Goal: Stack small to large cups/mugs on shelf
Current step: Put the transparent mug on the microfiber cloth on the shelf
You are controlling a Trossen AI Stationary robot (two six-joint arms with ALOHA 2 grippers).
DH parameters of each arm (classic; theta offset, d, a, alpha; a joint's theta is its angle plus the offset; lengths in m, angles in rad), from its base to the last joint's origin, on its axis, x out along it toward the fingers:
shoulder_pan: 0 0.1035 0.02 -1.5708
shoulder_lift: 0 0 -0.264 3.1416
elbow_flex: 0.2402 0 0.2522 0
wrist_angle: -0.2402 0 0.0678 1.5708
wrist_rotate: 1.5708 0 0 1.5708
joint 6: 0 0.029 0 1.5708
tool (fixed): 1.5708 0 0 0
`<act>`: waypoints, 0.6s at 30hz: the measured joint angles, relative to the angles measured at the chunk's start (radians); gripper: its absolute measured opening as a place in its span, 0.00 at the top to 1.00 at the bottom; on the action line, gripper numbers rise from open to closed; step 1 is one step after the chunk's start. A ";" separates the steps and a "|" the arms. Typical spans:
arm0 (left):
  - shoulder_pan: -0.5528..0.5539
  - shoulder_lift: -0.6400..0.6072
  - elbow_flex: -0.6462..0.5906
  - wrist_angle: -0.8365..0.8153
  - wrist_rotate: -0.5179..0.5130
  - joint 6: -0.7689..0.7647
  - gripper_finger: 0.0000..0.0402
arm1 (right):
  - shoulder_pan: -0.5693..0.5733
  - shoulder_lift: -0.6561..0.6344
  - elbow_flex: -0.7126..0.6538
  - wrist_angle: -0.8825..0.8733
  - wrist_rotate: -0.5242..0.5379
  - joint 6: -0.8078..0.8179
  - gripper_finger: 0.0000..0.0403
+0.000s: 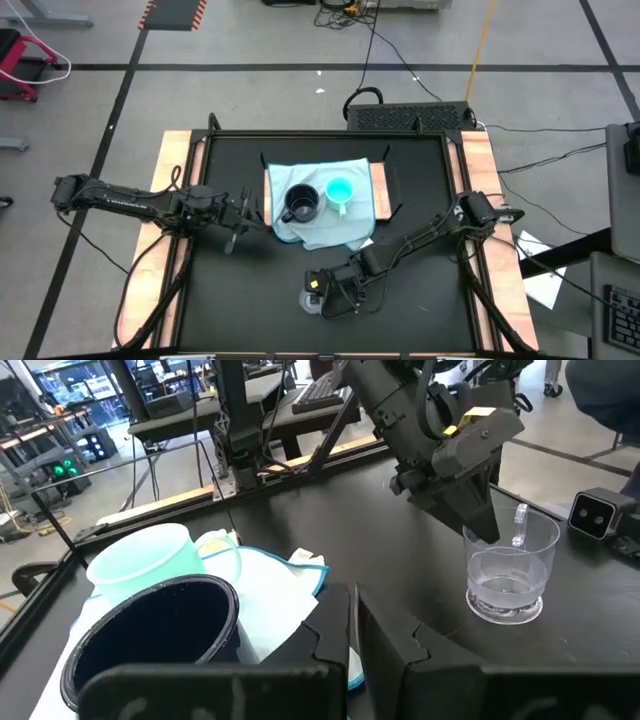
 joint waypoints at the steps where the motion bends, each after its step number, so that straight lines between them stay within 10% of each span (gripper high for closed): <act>1: 0.000 0.000 0.000 0.000 0.000 0.002 0.94 | 0.000 -0.001 0.000 0.000 0.000 0.000 0.64; 18: 0.000 0.000 0.000 0.000 0.000 0.004 0.94 | 0.000 -0.001 0.000 0.022 -0.004 0.055 0.93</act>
